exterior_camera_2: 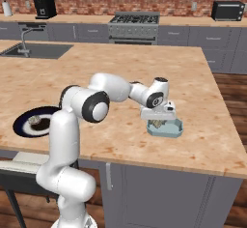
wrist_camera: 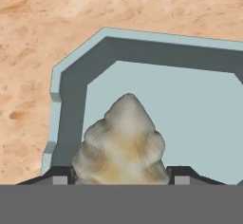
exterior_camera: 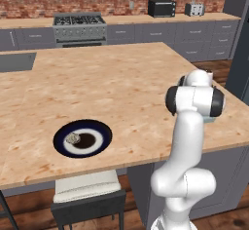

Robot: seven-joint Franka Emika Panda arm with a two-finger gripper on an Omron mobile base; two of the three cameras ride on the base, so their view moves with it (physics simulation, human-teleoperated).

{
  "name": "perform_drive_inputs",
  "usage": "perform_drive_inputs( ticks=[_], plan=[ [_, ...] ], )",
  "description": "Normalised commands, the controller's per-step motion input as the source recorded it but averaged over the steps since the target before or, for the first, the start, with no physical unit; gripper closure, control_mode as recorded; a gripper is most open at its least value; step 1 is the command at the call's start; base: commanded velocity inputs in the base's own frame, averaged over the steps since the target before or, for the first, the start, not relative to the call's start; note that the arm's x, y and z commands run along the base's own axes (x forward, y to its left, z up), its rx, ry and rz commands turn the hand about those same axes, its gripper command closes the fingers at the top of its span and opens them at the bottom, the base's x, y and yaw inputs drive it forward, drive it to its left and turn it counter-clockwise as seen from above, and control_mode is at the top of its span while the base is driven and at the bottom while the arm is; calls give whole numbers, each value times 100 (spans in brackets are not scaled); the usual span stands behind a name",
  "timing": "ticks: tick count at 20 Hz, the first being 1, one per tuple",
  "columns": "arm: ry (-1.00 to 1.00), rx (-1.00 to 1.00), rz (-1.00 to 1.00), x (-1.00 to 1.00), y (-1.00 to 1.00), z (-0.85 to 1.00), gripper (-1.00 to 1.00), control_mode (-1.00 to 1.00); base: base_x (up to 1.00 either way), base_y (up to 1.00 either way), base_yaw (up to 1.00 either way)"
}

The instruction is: Place two dumplings into each of the tupperware containers and then place the containers in the fridge.

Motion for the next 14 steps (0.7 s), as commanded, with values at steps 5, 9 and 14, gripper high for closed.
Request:
perform_drive_inputs(
  ticks=[5, 9, 14],
  plan=[
    [0, 0, 0, 26, -2, -13, 100, -100, 0, 0, 0],
    [0, 0, 0, 15, 0, -19, 100, -100, 0, 0, 0],
    [0, 0, 0, 10, -1, -14, -100, -100, 0, 0, 0]
  ],
)
